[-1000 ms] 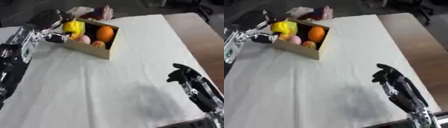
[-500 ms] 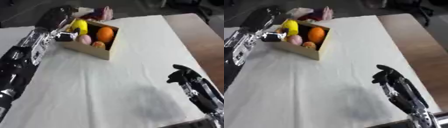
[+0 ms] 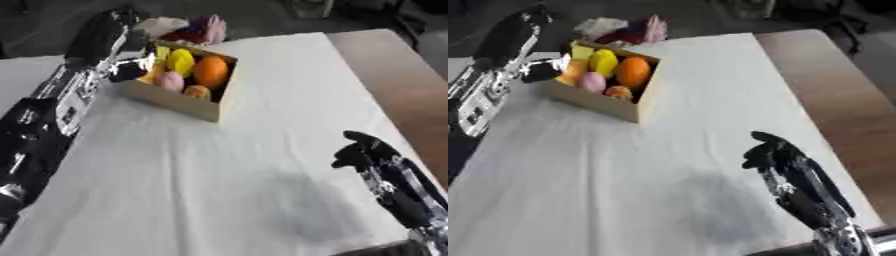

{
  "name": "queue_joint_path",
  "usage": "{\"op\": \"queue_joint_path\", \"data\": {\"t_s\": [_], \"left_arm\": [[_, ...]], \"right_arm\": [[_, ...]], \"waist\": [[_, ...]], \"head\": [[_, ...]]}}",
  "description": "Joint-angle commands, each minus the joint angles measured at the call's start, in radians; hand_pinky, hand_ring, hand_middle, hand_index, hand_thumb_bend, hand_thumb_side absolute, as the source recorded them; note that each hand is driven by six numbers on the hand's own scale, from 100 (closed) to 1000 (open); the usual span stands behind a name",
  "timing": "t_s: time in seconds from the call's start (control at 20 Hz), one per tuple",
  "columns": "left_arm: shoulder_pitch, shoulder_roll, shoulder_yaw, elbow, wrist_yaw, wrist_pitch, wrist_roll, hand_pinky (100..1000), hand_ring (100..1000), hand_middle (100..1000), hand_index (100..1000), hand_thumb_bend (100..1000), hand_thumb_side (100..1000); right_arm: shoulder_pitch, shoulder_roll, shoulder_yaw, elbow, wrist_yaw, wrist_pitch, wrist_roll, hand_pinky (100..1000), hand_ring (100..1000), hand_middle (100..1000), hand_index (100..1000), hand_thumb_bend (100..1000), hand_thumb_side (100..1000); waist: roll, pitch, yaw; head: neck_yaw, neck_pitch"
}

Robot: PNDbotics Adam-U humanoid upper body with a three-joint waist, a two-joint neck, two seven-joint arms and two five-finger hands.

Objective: Pick up objects on the table and place them in the box.

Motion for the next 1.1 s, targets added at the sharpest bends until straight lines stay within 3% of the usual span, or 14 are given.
{"op": "queue_joint_path", "data": {"t_s": [0.05, 0.3, 0.6, 0.85, 0.9, 1.1], "left_arm": [[0.039, 0.073, 0.042, -0.099, 0.055, -0.048, 0.017, 774, 749, 744, 841, 100, 514], [0.169, 0.073, 0.134, -0.23, 0.136, -0.096, 0.064, 747, 707, 704, 813, 100, 615], [0.327, -0.059, 0.211, -0.388, 0.233, -0.018, 0.025, 736, 685, 685, 802, 100, 739], [0.47, -0.163, 0.191, -0.53, 0.321, 0.035, 0.013, 736, 685, 685, 802, 100, 743], [0.498, -0.171, 0.188, -0.547, 0.338, 0.042, 0.01, 737, 679, 680, 803, 100, 825], [0.602, -0.257, 0.164, -0.612, 0.402, 0.078, -0.036, 734, 671, 671, 801, 100, 846]], "right_arm": [[-0.005, -0.012, -0.016, -0.014, 0.009, 0.0, -0.013, 704, 618, 612, 878, 100, 591], [-0.007, -0.028, -0.036, -0.017, 0.021, -0.001, -0.036, 705, 618, 611, 877, 100, 581], [-0.02, -0.033, -0.047, -0.023, 0.022, -0.002, -0.056, 704, 615, 609, 874, 100, 572], [-0.016, -0.031, -0.042, -0.024, 0.018, 0.001, -0.055, 704, 615, 609, 874, 100, 572], [-0.014, -0.029, -0.038, -0.025, 0.014, 0.0, -0.052, 702, 613, 607, 872, 100, 581], [-0.005, -0.021, -0.024, -0.021, -0.003, -0.001, -0.042, 702, 612, 606, 872, 100, 582]], "waist": [[0.002, -0.014, 0.012], [-0.001, -0.009, 0.077], [-0.016, -0.014, 0.168], [-0.015, -0.026, 0.173], [-0.021, -0.028, 0.174], [-0.036, -0.039, 0.178]], "head": [[-0.008, -0.02], [-0.019, -0.027], [-0.01, -0.004], [0.0, 0.015], [0.013, 0.026], [0.045, 0.064]]}}
